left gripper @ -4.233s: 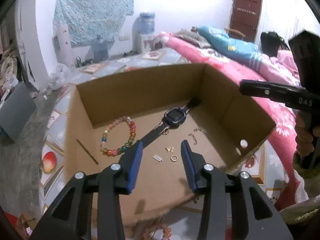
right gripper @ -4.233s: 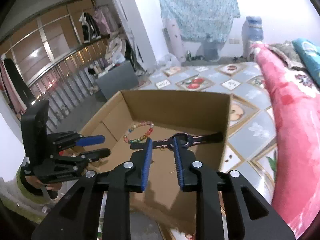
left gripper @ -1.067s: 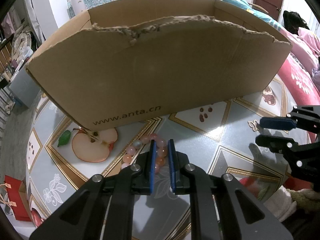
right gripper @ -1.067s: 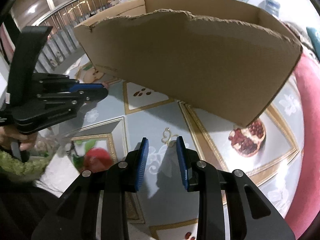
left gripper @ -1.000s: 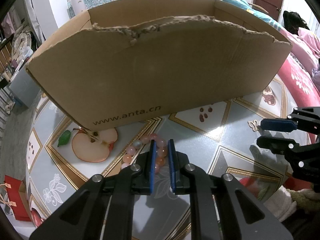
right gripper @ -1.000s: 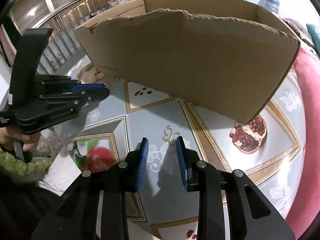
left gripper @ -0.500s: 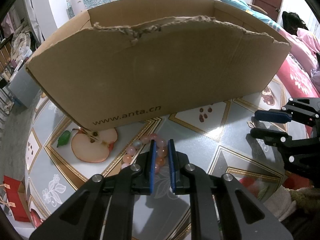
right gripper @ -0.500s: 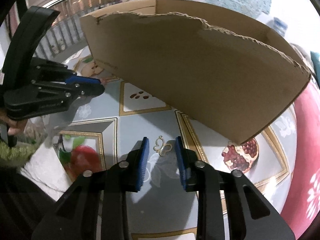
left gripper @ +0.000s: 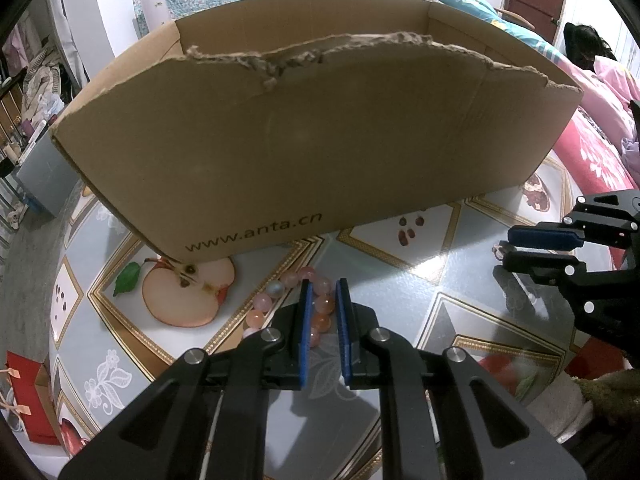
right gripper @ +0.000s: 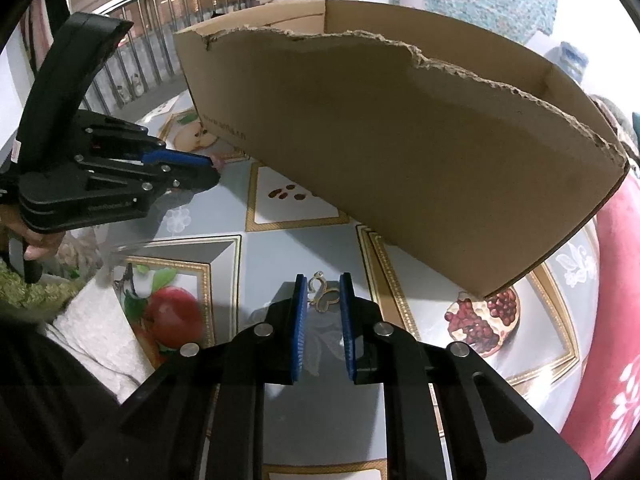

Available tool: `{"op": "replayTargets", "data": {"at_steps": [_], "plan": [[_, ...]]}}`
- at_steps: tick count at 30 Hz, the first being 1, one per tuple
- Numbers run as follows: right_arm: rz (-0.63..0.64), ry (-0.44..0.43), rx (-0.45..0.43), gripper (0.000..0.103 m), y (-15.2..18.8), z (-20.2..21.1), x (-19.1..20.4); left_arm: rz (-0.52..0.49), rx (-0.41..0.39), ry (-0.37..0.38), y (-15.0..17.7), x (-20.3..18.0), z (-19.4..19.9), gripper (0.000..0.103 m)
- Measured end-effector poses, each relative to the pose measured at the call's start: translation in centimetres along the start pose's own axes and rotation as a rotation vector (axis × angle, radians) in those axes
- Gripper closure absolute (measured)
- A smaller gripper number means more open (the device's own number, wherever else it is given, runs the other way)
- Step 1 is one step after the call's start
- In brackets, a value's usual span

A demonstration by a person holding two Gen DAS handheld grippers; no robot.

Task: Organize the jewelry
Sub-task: 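Grasp the gold butterfly charm with the right gripper while the left gripper carries the bracelet to the box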

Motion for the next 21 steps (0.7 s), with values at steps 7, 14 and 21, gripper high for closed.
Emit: {"op": "replayTargets", "data": {"at_steps": [7, 14, 21], "plan": [[-0.031, -0.012, -0.025, 0.089, -0.3, 1.4, -0.6, 0.015, -0.043, 0.040, 0.5, 0.6, 1.1, 0.093], [-0.072, -0.037, -0.096, 0.089, -1.3, 4.4, -1.2, 0.053, -0.137, 0.149, 1.0, 1.9, 4.5, 0.094], [-0.126, -0.120, -0.225, 0.089, -4.5, 8.7, -2.8, 0.125, -0.275, 0.305, -0.4, 3.3, 10.2, 0.094]]}}
Point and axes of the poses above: each gripper's, at about its wrist camera, not at the fingertips, and z roughly against the way its jaws point, x to its left, y to its underside, the point moved 3 cm from there along -z, roughly the way its jaws point, and after that the axes turned 10 degrees about y, right-handed, at the moved point
